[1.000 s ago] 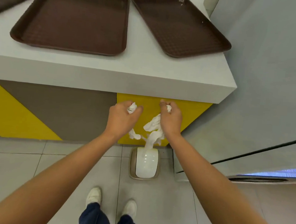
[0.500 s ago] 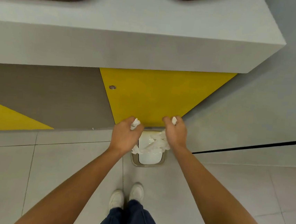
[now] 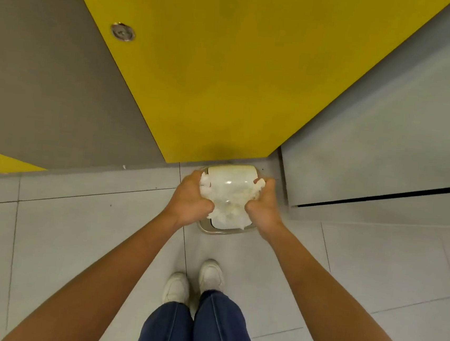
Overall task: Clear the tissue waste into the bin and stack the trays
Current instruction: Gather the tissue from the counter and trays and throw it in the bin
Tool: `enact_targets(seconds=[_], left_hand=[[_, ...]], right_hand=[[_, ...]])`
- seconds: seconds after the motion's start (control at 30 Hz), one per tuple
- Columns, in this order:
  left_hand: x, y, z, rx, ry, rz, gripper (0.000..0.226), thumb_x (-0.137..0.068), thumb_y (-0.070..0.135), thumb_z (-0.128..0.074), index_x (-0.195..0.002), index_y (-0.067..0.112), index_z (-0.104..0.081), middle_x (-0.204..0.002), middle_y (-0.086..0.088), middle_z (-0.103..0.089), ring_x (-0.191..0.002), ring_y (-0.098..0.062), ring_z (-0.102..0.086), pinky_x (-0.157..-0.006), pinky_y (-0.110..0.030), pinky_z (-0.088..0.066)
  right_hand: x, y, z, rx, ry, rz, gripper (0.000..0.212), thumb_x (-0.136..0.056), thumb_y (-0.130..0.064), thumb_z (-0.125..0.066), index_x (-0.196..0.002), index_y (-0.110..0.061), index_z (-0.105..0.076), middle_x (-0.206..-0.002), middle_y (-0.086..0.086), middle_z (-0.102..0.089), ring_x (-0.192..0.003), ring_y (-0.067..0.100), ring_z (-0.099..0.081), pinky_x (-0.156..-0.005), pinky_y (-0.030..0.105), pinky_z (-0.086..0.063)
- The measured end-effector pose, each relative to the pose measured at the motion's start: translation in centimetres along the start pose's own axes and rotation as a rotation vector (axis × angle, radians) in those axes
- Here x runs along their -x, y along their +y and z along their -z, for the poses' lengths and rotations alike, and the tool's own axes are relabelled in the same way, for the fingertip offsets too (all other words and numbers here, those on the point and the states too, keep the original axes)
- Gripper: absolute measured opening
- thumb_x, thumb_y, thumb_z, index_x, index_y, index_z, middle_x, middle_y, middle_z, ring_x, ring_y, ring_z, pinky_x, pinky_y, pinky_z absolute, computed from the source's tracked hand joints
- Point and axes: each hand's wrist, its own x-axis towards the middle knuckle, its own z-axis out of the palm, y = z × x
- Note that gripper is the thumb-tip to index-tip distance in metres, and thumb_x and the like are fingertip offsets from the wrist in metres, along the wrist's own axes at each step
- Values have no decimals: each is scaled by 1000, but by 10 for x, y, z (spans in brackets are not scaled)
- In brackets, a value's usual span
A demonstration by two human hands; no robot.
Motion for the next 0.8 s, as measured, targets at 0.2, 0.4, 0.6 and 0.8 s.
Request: enact_targets(seconds=[0.2, 0.4, 0.6, 0.8], left_hand=[[-23, -43, -21, -77, 16, -84, 40, -76, -10, -54, -104, 15, -42, -104, -7, -43, -87, -18, -46, -57, -16, -36], [-39, -69, -34, -148, 23, -144, 32, -84, -7, -49, -112, 8, -46, -106, -6, -41, -92, -18, -45, -70, -21, -36], [-47, -85, -43, -190, 43, -205, 26, -91, 4, -52, -116, 6, -49, -108, -4, -43, -94, -14, -44, -68, -8, -29], [-50, -99, -50, -255, 9, -254, 29, -90, 2, -53, -118, 9, -50, -108, 1, -41, -93, -10, -43, -67, 3, -32]], right_hand=[[-32, 71, -28, 159, 66, 134, 51, -72, 23, -41, -77, -27, -37, -79, -5, -42, -80, 18, -44, -66, 22, -40], [-51, 116, -43, 463, 101, 272, 8, -89, -6, -47, -82, -8, -51, -83, 4, -44, -70, 9, -42, -67, 22, -38], [-66, 137, -51, 599, 143, 289, 22, -89, -4, -58, -111, -5, -61, -115, 11, -56, -101, 25, -57, -90, 28, -51], [-89, 144, -64, 597, 194, 119, 21, -94, -11, -51, -109, 0, -59, -111, 16, -60, -103, 27, -59, -88, 28, -46]])
